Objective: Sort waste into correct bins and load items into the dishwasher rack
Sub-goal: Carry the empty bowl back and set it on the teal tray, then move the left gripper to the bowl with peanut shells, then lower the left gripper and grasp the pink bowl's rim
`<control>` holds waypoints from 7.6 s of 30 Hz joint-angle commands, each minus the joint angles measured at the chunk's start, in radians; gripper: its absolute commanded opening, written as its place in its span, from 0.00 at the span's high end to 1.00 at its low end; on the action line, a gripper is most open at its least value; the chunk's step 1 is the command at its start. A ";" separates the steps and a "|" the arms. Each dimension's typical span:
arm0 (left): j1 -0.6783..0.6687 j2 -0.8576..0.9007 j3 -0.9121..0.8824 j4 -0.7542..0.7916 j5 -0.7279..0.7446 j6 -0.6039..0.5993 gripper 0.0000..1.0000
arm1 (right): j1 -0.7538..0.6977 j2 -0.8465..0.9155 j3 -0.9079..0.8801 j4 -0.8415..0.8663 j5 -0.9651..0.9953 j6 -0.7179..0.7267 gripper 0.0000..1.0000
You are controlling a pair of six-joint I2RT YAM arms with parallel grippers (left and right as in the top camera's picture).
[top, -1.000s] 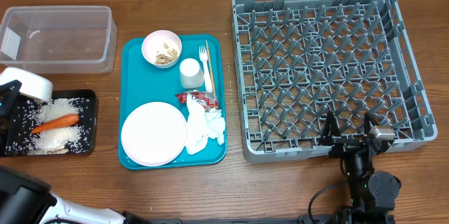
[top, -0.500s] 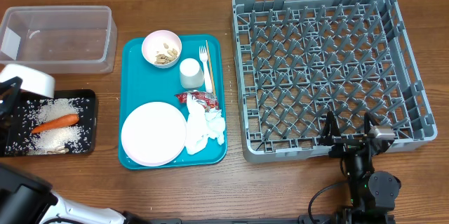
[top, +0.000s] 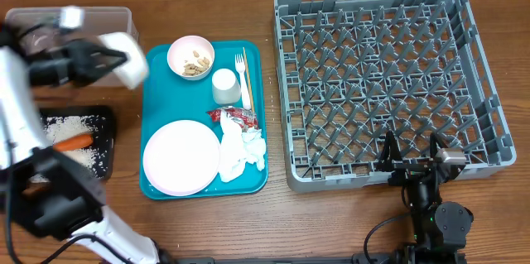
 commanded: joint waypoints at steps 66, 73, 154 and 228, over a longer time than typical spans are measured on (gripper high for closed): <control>-0.525 -0.024 -0.412 0.492 -1.004 -0.714 0.51 | -0.003 -0.007 -0.010 0.005 0.006 -0.004 0.00; -0.525 -0.024 -0.269 0.389 -1.007 -0.696 0.55 | -0.003 -0.007 -0.010 0.005 0.006 -0.004 0.00; -0.589 0.234 -0.169 0.707 -1.006 -0.287 0.44 | -0.003 -0.007 -0.010 0.005 0.006 -0.004 0.00; -0.589 0.290 -0.115 0.686 -1.003 -0.295 0.57 | -0.003 -0.007 -0.010 0.005 0.006 -0.004 0.00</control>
